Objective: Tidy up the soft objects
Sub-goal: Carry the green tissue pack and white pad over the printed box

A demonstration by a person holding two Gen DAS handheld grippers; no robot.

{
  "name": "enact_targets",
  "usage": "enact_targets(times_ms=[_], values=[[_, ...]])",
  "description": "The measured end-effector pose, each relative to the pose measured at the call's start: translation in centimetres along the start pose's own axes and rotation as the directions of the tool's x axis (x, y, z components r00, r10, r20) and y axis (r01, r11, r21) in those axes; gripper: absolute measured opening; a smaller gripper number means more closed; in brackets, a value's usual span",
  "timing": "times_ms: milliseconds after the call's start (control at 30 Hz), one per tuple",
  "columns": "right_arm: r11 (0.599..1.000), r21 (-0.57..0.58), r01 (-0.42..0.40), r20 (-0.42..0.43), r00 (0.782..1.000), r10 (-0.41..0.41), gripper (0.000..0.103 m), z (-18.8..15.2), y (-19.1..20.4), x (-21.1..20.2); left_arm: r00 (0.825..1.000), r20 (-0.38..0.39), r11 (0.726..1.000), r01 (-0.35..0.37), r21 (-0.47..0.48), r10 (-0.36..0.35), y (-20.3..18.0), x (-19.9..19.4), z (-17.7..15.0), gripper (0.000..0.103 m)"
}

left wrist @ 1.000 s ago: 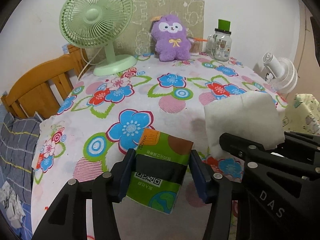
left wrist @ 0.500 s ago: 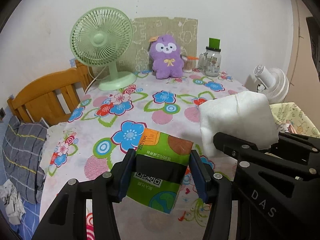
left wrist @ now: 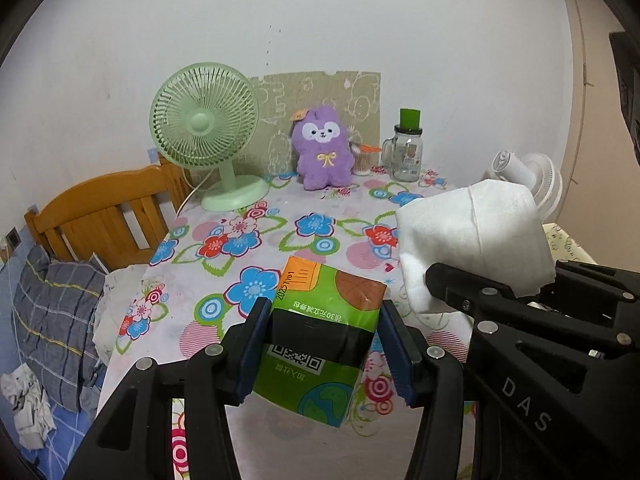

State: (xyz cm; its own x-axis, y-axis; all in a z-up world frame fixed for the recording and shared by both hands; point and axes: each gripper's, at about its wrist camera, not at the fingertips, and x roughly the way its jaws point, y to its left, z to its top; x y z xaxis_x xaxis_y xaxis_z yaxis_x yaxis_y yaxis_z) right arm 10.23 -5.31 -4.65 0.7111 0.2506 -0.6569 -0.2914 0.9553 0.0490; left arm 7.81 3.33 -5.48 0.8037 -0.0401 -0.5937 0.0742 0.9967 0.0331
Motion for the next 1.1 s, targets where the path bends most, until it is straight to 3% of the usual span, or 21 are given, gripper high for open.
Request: enact_targets(times_ms=[500, 1100], values=[[1.000, -0.005, 0.026, 0.062, 0.998, -0.025, 0.019, -0.2, -3.3, -4.8, 0.998, 0.050, 0.999, 0.024, 0.033, -0.025, -4.1, -3.0, 1.0, 0.056], [0.994, 0.055, 0.095, 0.077, 0.992, -0.099, 0.019, -0.5, -9.9, -5.8, 0.996, 0.037, 0.995, 0.082, 0.062, -0.085, -10.4, -1.4, 2.4, 0.056]])
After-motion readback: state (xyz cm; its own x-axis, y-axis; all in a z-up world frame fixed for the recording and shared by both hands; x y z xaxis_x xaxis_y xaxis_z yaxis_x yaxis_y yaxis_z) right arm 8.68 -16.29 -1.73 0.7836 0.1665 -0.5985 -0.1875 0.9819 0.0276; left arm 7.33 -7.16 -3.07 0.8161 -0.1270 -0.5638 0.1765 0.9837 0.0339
